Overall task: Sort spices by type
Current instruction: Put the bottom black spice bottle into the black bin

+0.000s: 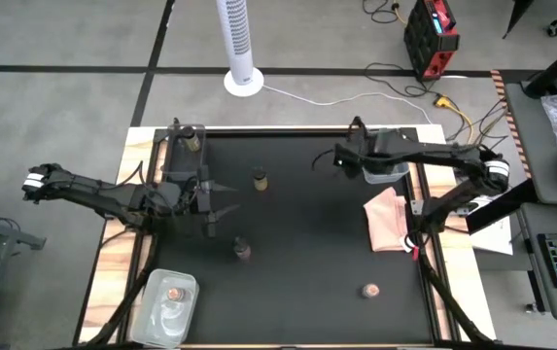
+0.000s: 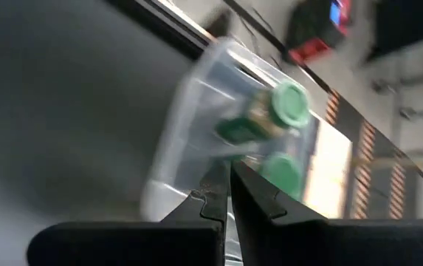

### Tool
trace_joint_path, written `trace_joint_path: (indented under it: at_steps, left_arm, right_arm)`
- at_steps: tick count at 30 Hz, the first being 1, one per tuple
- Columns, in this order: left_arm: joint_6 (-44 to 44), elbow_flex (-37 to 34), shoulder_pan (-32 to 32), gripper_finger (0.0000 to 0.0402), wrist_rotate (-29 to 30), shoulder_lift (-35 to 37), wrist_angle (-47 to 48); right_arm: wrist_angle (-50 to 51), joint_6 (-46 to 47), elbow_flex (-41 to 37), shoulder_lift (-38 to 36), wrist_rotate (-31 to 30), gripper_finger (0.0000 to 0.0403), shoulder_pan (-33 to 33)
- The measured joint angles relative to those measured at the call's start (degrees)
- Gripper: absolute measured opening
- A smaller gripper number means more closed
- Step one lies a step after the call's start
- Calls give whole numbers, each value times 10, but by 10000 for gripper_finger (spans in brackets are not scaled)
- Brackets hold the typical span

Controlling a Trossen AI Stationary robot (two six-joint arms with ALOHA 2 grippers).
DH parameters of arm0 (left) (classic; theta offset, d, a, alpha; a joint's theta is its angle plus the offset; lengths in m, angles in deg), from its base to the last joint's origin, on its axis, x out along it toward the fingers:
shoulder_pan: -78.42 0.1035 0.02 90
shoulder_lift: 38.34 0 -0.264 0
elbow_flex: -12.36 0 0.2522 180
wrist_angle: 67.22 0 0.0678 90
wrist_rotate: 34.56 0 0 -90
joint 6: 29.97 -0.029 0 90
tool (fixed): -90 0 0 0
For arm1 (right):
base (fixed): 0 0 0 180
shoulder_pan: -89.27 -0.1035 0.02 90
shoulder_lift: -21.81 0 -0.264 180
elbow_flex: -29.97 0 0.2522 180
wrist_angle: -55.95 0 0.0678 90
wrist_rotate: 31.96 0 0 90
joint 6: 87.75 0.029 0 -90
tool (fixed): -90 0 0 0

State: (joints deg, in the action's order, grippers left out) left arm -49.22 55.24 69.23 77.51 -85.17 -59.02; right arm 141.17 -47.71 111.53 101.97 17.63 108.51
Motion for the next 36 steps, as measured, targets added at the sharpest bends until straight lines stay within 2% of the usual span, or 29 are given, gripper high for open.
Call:
trace_joint_path:
  at_steps: [7, 12, 15, 19, 23, 26, 30, 36]
  left_arm:
    - [40, 0, 0, 184, 0, 0, 0]
    - [99, 0, 0, 184, -1, 0, 0]
    - [163, 0, -4, 184, -1, -4, -3]
    - [235, 0, -36, 184, -1, -34, -21]
    - [285, 17, -92, 180, 41, -81, -27]
    - [316, 65, -140, 180, 60, -124, 17]
    - [354, 153, -190, 180, 73, -184, 132]
    - [407, 282, -217, 180, 134, -271, 326]
  right_arm:
    - [-127, 2, -41, -40, -4, 9, -148]
    - [-355, -108, -120, -66, -19, 9, -248]
    - [-494, -193, -173, -77, 16, 9, -279]
    - [-624, -289, -225, -95, 112, 9, -282]
    - [-642, -336, -234, -115, 134, 9, -279]
    - [-641, -360, -234, -130, 134, 9, -279]
    - [-641, -380, -234, -149, 134, 9, -279]
    - [-640, -407, -234, -159, 135, 9, -279]
